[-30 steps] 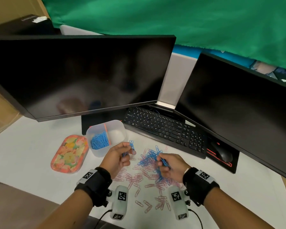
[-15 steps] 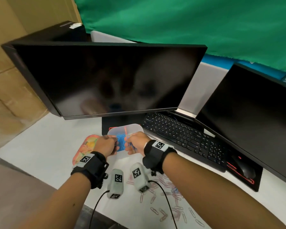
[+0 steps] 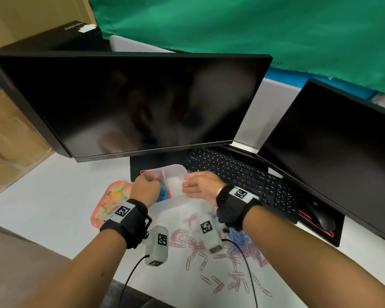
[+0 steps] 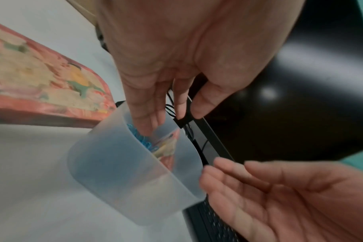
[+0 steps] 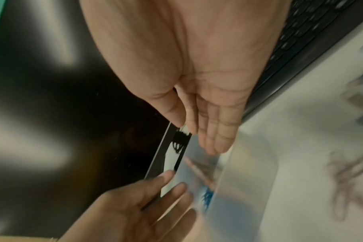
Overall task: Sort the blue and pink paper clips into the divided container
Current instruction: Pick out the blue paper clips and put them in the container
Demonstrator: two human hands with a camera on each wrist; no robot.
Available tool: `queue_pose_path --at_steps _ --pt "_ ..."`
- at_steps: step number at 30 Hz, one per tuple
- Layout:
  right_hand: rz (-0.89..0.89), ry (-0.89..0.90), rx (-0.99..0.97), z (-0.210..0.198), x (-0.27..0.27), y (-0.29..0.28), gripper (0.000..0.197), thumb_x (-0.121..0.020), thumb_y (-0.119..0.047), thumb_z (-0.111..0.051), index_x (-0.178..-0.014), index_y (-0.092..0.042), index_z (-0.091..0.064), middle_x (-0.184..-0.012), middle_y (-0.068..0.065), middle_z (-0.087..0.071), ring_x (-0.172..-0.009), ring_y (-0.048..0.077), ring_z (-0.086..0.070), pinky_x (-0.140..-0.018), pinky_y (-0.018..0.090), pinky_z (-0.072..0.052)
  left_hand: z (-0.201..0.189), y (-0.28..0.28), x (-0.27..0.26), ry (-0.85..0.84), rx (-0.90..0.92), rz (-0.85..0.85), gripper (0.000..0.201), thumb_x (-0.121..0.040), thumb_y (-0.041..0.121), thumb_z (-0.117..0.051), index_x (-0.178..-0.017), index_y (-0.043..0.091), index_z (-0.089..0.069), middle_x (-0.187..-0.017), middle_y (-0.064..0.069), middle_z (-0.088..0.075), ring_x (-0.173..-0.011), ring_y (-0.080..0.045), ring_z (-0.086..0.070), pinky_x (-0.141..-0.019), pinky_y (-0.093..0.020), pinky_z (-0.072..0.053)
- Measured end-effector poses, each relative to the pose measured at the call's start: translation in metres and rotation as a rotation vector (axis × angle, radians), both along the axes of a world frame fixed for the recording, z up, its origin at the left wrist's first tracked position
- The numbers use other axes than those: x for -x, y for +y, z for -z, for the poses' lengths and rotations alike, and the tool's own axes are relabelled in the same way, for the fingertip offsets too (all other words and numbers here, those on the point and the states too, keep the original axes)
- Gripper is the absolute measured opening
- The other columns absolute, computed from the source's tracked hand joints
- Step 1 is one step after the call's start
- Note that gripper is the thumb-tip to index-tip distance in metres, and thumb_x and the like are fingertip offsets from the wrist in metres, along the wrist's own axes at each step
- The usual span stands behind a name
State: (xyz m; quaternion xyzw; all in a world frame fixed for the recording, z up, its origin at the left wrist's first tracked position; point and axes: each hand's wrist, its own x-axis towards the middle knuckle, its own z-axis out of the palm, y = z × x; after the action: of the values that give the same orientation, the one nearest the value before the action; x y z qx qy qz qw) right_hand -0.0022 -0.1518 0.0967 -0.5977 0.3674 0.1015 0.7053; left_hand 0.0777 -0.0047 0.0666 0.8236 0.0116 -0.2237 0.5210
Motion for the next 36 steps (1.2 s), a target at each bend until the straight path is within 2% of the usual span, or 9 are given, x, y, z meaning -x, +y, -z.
queue_pose_path --at_steps 2,6,8,13,17,21,26,31,36 --pt "0.016 0.019 0.057 0.007 0.026 -0.023 0.029 -0.096 -0.006 -0.048 -0.123 0.001 -0.056 -0.103 0.016 -0.063 -0.094 0.030 -0.065 -0.083 0.034 -0.055 -0.003 -0.009 0.013 -0.065 0.066 0.076 0.014 -0.091 0.005 -0.051 -0.087 0.015 -0.061 -0.080 -0.002 -0.058 -0.073 -0.013 -0.061 -0.068 -0.022 -0.052" --pt "0.010 0.139 0.196 0.021 0.091 -0.064 0.025 -0.095 -0.007 -0.048 -0.119 -0.004 -0.056 -0.085 0.010 -0.062 -0.070 0.019 -0.060 -0.060 0.021 -0.053 0.007 -0.029 0.040 -0.185 0.023 0.402 0.025 -0.083 0.004 -0.055 -0.075 0.025 -0.066 -0.076 0.005 -0.067 -0.068 -0.015 -0.059 -0.072 -0.022 -0.050" --pt "-0.015 0.235 0.424 0.034 0.122 -0.077 0.020 -0.093 -0.006 -0.048 -0.101 -0.009 -0.065 -0.085 0.010 -0.065 -0.069 0.017 -0.061 -0.060 0.023 -0.052 0.012 -0.039 0.058 -0.206 -0.056 0.549 0.024 -0.081 0.005 -0.060 -0.073 0.027 -0.065 -0.071 0.011 -0.064 -0.064 -0.008 -0.058 -0.065 -0.012 -0.045" --pt "0.017 0.386 0.651 0.069 0.184 -0.091 0.024 -0.082 -0.006 -0.054 -0.068 -0.022 -0.064 -0.083 0.003 -0.069 -0.083 0.026 -0.065 -0.078 0.034 -0.054 0.033 -0.058 0.090 -0.223 -0.255 0.801 0.022 -0.081 0.010 -0.051 -0.078 0.024 -0.067 -0.079 0.008 -0.066 -0.078 -0.015 -0.064 -0.070 -0.021 -0.050" --pt "-0.001 0.417 0.718 0.075 0.205 -0.085 0.018 -0.082 -0.008 -0.051 -0.080 -0.016 -0.067 -0.093 0.005 -0.069 -0.089 0.024 -0.061 -0.077 0.024 -0.045 0.048 -0.069 0.096 -0.231 -0.417 0.838 0.016 -0.084 0.016 -0.053 -0.090 0.027 -0.063 -0.101 0.000 -0.067 -0.094 -0.021 -0.062 -0.084 -0.029 -0.051" --pt "-0.029 0.378 0.730 0.083 0.208 -0.083 0.019 -0.082 -0.008 -0.052 -0.074 -0.023 -0.061 -0.093 0.005 -0.069 -0.090 0.024 -0.063 -0.081 0.028 -0.051 0.062 -0.074 0.099 -0.317 -0.591 0.951 0.029 -0.088 0.024 -0.055 -0.117 0.022 -0.059 -0.117 -0.004 -0.060 -0.106 -0.025 -0.058 -0.091 -0.034 -0.049" --pt "-0.097 0.300 0.775 0.078 0.194 -0.083 0.017 -0.084 -0.007 -0.054 -0.091 -0.016 -0.066 -0.091 0.002 -0.065 -0.089 0.021 -0.062 -0.080 0.027 -0.050 0.072 -0.070 0.109 -0.384 -0.632 0.972 0.020 -0.089 0.026 -0.053 -0.107 0.023 -0.060 -0.110 -0.002 -0.061 -0.098 -0.024 -0.060 -0.084 -0.032 -0.050" --pt "-0.154 0.241 0.809 0.078 0.176 -0.083 0.020 -0.084 -0.008 -0.050 -0.087 -0.020 -0.065 -0.089 0.001 -0.065 -0.084 0.020 -0.063 -0.080 0.033 -0.055 0.070 -0.060 0.112 -0.341 -0.615 0.935 0.012 -0.085 0.022 -0.053 -0.095 0.024 -0.059 -0.102 0.001 -0.061 -0.092 -0.021 -0.058 -0.076 -0.027 -0.045" --pt "-0.359 0.203 0.916 0.086 0.172 -0.076 0.025 -0.089 -0.015 -0.051 -0.112 -0.019 -0.061 -0.111 0.002 -0.058 -0.100 0.019 -0.057 -0.092 0.032 -0.049 0.071 -0.049 0.107 -0.283 -0.594 0.880 0.004 -0.083 0.026 -0.056 -0.082 0.030 -0.058 -0.093 0.005 -0.062 -0.083 -0.017 -0.056 -0.075 -0.025 -0.046"
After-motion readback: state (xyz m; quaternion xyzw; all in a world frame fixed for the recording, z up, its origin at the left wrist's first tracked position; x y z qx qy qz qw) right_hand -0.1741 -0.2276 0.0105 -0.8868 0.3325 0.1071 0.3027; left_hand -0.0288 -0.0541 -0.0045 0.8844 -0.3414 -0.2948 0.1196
